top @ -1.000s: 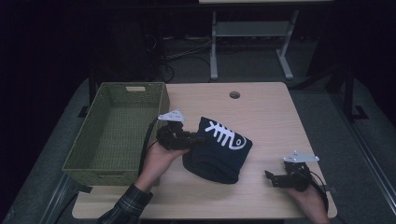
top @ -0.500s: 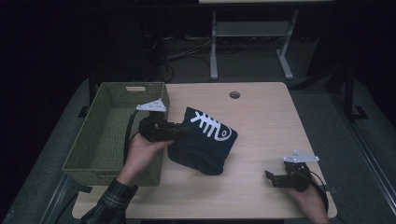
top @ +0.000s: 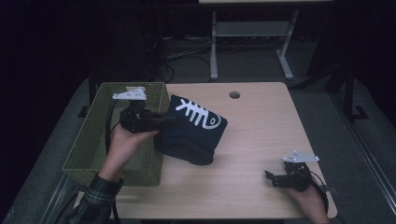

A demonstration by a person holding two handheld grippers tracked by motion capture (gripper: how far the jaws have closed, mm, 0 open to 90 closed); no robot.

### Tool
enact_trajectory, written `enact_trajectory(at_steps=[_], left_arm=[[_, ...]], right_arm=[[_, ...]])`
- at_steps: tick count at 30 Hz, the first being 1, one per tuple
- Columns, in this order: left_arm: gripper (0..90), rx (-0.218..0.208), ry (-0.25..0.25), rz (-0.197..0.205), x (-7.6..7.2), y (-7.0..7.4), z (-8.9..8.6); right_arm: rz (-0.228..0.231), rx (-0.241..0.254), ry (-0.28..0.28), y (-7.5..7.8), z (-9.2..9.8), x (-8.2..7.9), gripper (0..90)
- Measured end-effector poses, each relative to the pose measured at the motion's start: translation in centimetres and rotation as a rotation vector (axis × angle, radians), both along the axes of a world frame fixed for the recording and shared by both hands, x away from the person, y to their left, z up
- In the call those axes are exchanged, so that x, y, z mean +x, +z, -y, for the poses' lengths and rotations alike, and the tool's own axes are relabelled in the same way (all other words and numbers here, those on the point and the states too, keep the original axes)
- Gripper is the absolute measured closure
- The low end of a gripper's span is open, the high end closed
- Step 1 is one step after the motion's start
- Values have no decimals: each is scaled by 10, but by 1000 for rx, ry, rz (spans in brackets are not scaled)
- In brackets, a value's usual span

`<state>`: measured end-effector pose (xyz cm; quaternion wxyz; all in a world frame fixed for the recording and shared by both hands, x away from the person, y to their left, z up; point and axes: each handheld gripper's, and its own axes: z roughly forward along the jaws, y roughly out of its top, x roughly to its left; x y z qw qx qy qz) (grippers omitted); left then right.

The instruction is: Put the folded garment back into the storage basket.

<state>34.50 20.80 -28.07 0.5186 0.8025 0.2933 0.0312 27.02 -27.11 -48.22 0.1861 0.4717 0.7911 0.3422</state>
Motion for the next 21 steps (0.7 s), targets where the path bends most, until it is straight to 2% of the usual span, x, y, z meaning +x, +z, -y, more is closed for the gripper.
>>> enact_trajectory(at_steps=[8, 16, 21], left_arm=[[714, -14, 25, 21, 0, 19, -19], [714, -37, 60, 43, -1, 38, -46], [714, -31, 89, 52, -4, 44, -62]], right_arm=[[0, 0, 0, 0, 0, 0, 98], [0, 0, 0, 0, 0, 0, 98], [0, 0, 0, 0, 0, 0, 98]])
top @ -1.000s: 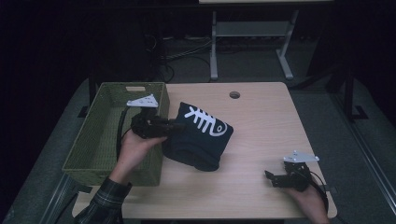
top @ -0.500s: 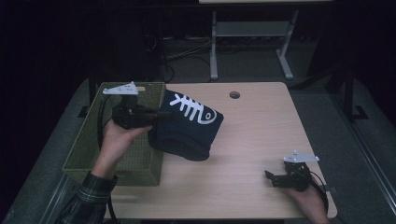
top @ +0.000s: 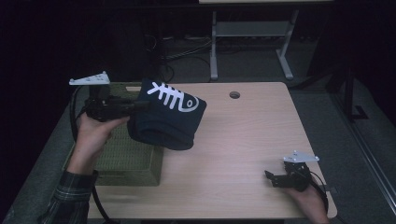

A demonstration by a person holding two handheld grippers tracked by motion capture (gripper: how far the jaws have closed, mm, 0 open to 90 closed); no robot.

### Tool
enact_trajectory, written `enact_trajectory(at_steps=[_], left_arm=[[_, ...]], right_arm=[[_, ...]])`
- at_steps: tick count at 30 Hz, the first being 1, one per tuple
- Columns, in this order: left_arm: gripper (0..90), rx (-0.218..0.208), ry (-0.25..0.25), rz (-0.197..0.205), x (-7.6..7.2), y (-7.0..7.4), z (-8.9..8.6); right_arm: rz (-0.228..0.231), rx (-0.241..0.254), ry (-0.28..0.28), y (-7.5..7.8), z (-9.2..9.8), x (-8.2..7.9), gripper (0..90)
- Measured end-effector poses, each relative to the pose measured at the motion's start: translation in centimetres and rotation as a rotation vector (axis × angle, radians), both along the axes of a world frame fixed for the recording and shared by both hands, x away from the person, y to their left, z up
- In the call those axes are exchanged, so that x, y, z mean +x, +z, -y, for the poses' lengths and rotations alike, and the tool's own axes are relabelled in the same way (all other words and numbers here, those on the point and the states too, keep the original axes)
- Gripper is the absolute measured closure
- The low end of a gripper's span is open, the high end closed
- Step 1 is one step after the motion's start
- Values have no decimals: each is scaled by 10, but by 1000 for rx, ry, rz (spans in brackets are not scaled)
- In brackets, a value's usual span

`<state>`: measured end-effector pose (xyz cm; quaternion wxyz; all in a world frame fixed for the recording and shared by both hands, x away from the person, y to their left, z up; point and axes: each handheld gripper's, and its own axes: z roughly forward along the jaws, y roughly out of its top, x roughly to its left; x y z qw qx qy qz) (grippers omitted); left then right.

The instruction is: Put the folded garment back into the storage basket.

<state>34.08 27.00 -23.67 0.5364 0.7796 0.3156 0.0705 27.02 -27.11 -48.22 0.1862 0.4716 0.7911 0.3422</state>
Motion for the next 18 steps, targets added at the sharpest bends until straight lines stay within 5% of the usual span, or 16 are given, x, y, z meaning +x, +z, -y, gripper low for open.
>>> enact_trajectory(at_steps=[18], left_arm=[[714, 69, 113, -10, -14, 29, -64]], right_arm=[[0, 0, 0, 0, 0, 0, 98]])
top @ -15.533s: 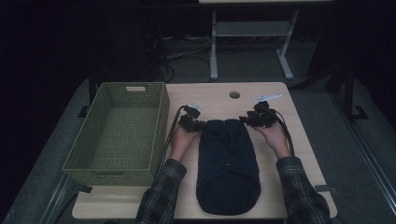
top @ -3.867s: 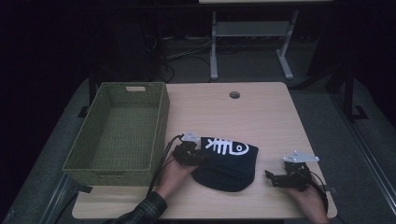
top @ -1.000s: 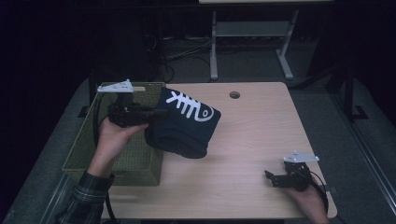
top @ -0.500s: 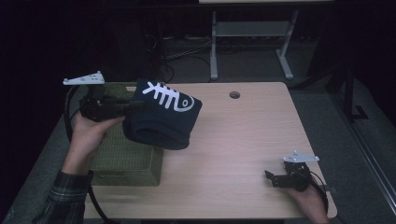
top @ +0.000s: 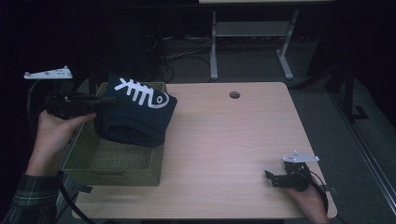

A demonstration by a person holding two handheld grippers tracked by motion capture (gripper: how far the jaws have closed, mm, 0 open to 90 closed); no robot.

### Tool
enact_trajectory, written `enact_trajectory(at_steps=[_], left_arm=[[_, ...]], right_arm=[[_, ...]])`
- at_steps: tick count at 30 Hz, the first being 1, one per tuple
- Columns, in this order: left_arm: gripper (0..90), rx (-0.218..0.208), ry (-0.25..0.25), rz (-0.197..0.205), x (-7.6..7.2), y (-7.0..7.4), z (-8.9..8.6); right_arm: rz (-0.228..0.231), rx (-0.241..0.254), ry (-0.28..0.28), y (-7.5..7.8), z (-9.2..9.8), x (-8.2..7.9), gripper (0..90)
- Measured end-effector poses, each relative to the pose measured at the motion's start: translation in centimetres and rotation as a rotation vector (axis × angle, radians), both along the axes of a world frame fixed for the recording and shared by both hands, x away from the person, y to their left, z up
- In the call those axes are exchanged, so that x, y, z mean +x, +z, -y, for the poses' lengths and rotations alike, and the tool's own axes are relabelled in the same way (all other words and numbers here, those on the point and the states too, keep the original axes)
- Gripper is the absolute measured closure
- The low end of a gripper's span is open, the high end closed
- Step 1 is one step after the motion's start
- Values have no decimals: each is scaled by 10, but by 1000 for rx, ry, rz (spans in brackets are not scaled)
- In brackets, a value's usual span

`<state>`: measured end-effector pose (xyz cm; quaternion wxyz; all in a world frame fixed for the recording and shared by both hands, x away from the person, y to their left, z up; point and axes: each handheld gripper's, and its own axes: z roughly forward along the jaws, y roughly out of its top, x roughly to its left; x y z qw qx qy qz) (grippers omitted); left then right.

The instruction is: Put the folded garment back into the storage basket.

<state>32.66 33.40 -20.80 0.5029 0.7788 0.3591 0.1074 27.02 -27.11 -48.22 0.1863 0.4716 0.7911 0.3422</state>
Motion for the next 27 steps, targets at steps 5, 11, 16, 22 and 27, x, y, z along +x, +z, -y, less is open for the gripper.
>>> enact_trajectory(at_steps=[5, 11, 16, 22, 27], left_arm=[[715, 7, 36, -11, -2, 0, -16], [714, 30, 77, -27, -3, -6, -29], [715, 45, 111, -41, -4, -13, -36], [715, 71, 135, -80, -2, -31, -37], [715, 73, 138, -104, -1, -44, -37]], right_arm=[[-1, 0, 1, 0, 0, 0, 98], [0, 0, 0, 0, 0, 0, 98], [0, 0, 0, 0, 0, 0, 98], [0, -1, -1, 0, 0, 0, 99], [0, 0, 0, 0, 0, 0, 98]])
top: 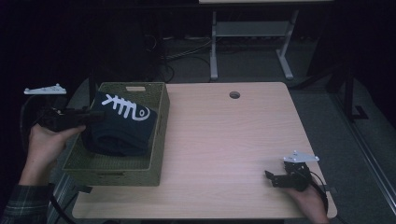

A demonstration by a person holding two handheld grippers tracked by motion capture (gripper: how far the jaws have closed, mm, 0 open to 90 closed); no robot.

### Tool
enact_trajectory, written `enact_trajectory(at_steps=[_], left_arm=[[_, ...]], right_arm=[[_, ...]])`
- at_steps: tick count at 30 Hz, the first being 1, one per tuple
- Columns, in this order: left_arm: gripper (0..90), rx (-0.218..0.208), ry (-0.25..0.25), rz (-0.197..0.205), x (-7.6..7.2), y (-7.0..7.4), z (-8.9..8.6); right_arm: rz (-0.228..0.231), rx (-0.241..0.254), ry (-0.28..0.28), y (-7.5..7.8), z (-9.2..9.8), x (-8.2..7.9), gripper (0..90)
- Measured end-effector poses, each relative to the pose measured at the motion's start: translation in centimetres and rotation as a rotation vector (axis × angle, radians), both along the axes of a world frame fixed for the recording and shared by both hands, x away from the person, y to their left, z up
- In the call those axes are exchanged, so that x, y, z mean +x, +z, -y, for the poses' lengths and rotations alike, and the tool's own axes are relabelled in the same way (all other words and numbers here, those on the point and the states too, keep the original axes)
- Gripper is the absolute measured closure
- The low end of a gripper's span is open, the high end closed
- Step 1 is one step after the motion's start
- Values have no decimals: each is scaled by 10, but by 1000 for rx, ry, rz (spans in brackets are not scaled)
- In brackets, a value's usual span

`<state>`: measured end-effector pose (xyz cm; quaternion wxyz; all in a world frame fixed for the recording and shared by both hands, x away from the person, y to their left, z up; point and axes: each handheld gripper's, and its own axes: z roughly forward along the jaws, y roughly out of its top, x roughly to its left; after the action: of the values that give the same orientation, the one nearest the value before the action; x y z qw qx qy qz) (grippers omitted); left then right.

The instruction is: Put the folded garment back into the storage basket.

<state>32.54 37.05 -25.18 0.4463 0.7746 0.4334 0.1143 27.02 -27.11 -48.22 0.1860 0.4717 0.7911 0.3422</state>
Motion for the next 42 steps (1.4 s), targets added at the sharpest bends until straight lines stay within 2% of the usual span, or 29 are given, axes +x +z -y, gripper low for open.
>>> enact_trajectory(at_steps=[1, 7, 15, 19, 23, 31, 34, 42], left_arm=[[715, -1, 7, -11, 0, -7, 0], [714, -4, 29, -39, 2, -22, -3], [715, -50, 16, -80, 6, -39, 1], [715, -44, 9, -96, 10, -50, 6], [714, -53, 29, -118, 15, -61, -1], [714, -78, 74, -186, 23, -89, -22], [713, -54, 81, -202, 26, -99, -24], [665, 84, 128, -220, 33, -111, -20]], right_arm=[[0, 0, 0, 0, 0, 0, 99], [0, 0, 1, 0, 0, 0, 98], [-1, 0, 1, 0, 0, 0, 99], [0, -1, 0, 0, 0, 0, 99], [0, 0, 1, 0, 0, 0, 99], [0, -1, 0, 0, 0, 0, 99], [0, -1, 0, 0, 0, 0, 99], [0, -1, 0, 0, 0, 0, 99]])
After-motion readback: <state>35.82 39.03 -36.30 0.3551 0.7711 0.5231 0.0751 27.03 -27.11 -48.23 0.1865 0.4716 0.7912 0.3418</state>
